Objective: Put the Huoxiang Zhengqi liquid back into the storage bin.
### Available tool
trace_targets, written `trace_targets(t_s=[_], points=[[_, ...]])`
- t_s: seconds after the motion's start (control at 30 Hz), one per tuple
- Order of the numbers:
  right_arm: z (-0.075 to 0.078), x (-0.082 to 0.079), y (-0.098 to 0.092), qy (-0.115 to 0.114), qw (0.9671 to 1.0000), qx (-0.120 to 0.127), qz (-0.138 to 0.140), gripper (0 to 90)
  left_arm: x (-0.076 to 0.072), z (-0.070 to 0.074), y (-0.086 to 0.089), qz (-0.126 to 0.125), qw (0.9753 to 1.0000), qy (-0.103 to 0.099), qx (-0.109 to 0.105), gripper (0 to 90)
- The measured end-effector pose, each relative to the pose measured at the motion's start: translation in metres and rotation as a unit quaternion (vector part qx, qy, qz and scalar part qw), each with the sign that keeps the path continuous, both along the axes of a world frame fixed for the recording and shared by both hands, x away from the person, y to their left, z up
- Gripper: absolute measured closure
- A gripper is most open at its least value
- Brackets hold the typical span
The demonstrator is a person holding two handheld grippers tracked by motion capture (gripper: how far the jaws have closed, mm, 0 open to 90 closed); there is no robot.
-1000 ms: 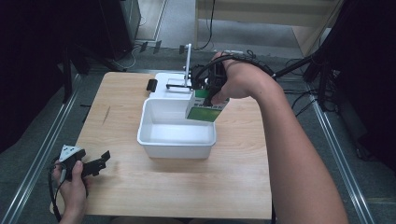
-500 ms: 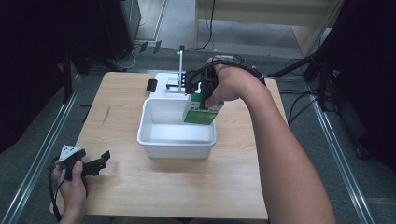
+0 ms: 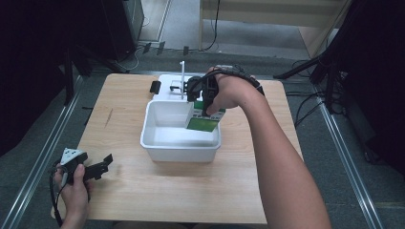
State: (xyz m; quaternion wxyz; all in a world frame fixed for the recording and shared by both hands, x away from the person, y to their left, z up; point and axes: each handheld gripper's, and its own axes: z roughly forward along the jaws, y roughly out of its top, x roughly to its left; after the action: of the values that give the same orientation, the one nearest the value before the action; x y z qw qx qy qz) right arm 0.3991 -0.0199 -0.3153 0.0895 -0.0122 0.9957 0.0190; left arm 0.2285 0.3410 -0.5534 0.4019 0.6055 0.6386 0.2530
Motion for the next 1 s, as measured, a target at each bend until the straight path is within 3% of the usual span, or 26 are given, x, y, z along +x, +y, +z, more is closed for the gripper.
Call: trace_targets(t_s=[0.57, 1.0], points=[[-0.035, 0.015, 0.006, 0.015, 0.9997, -0.001, -0.017, 64.0, 0.000, 0.000, 0.000, 0.000, 1.0000, 0.001, 0.000, 0.6], [-0.056, 0.019, 0.011, 0.028, 0.9995, -0.003, -0.012, 64.0, 0.000, 0.000, 0.000, 0.000, 1.0000, 0.001, 0.001, 0.6]])
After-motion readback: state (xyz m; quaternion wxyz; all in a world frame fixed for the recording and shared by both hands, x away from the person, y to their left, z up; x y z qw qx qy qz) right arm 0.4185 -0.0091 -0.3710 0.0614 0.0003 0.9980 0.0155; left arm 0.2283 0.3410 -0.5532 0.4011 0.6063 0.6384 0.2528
